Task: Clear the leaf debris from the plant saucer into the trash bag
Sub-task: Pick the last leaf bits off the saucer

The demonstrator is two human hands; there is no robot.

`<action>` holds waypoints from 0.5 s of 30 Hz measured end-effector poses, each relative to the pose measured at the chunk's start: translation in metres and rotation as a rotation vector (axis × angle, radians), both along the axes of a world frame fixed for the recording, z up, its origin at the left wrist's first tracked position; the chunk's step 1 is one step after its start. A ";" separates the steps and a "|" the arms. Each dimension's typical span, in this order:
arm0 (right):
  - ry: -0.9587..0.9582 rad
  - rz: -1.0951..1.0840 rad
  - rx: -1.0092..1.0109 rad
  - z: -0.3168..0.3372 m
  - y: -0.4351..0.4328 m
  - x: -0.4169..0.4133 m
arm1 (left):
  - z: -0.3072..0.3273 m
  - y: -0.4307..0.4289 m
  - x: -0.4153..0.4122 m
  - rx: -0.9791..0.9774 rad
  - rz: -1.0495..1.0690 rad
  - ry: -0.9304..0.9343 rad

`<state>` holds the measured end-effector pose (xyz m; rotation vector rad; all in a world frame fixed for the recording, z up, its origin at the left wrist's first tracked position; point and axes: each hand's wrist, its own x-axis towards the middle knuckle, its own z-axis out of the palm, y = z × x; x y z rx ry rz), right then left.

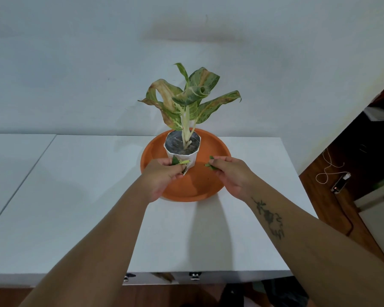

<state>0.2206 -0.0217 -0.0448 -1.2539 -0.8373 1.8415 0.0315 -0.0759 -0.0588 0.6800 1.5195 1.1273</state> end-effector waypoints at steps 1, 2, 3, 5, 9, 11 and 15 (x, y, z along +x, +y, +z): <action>0.042 -0.030 -0.031 0.000 -0.001 0.003 | 0.000 0.000 0.008 0.017 0.013 -0.077; 0.070 -0.058 -0.056 -0.002 -0.001 0.008 | 0.001 0.001 0.017 0.033 0.023 -0.152; 0.096 -0.081 -0.076 -0.003 -0.001 0.012 | 0.002 0.001 0.025 0.049 0.032 -0.218; 0.145 -0.112 -0.103 -0.004 -0.002 0.021 | 0.002 0.002 0.040 0.071 0.052 -0.312; 0.264 -0.124 -0.110 -0.005 -0.005 0.044 | 0.001 0.005 0.066 0.077 0.083 -0.445; 0.298 -0.147 -0.114 -0.004 -0.007 0.053 | 0.000 0.008 0.076 0.082 0.100 -0.511; 0.361 -0.232 -0.167 -0.009 -0.006 0.093 | 0.000 0.015 0.119 0.079 0.092 -0.585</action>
